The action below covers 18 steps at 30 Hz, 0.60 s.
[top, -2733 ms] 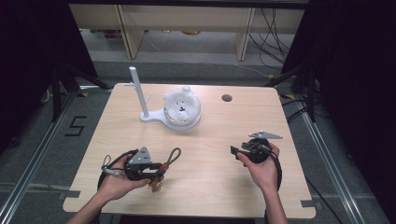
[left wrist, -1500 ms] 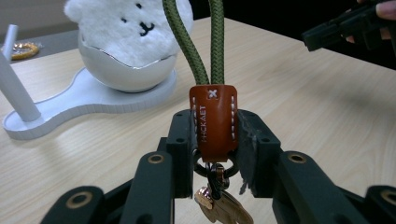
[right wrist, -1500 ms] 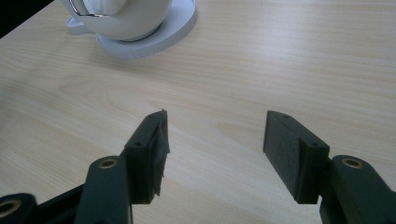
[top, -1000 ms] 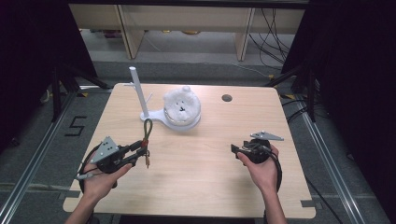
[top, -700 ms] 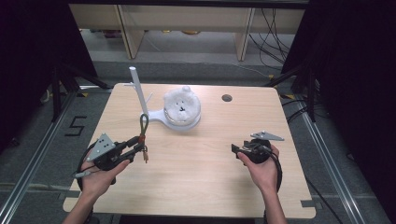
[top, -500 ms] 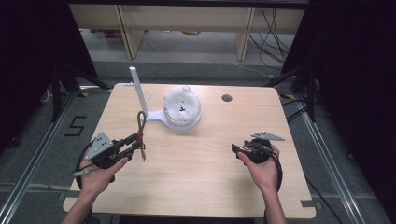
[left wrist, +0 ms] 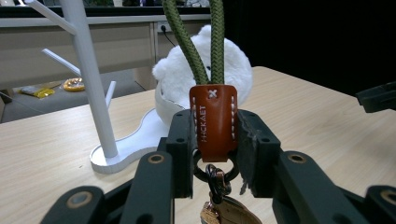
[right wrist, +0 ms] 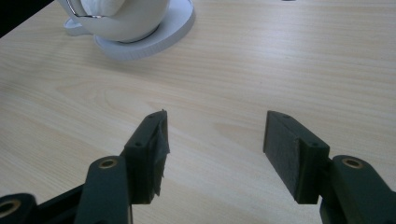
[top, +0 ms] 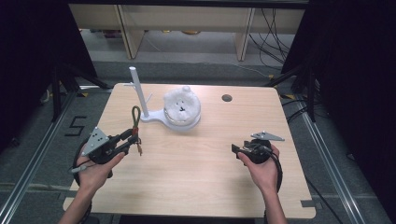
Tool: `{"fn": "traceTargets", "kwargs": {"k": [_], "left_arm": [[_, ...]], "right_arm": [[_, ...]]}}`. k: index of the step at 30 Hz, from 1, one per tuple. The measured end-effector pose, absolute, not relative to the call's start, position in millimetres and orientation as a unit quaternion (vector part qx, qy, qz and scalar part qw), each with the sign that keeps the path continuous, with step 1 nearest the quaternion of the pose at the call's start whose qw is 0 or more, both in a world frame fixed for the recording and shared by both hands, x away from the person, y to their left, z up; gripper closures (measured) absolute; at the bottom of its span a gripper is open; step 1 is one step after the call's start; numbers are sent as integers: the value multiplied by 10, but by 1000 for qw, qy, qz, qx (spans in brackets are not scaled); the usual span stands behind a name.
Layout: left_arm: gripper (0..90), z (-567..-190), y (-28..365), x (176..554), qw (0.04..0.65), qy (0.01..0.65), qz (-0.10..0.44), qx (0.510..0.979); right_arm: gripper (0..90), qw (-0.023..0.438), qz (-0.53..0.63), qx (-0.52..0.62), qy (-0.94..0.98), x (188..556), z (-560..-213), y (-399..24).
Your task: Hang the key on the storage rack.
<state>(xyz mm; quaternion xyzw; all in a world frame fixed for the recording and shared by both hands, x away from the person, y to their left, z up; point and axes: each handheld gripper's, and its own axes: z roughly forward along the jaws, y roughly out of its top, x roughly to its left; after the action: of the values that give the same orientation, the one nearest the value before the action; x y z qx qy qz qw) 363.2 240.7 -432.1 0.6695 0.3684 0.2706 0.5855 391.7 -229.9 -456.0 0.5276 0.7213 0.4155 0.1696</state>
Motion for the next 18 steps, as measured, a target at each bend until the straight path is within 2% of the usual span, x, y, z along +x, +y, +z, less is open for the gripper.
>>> {"fn": "traceTargets", "kwargs": {"k": [18], "left_arm": [[677, -4330, 2547, 3803, 570, 391, 282, 665]], "right_arm": [[413, 157, 413, 539, 717, 3892, -4552, -2281]]}}
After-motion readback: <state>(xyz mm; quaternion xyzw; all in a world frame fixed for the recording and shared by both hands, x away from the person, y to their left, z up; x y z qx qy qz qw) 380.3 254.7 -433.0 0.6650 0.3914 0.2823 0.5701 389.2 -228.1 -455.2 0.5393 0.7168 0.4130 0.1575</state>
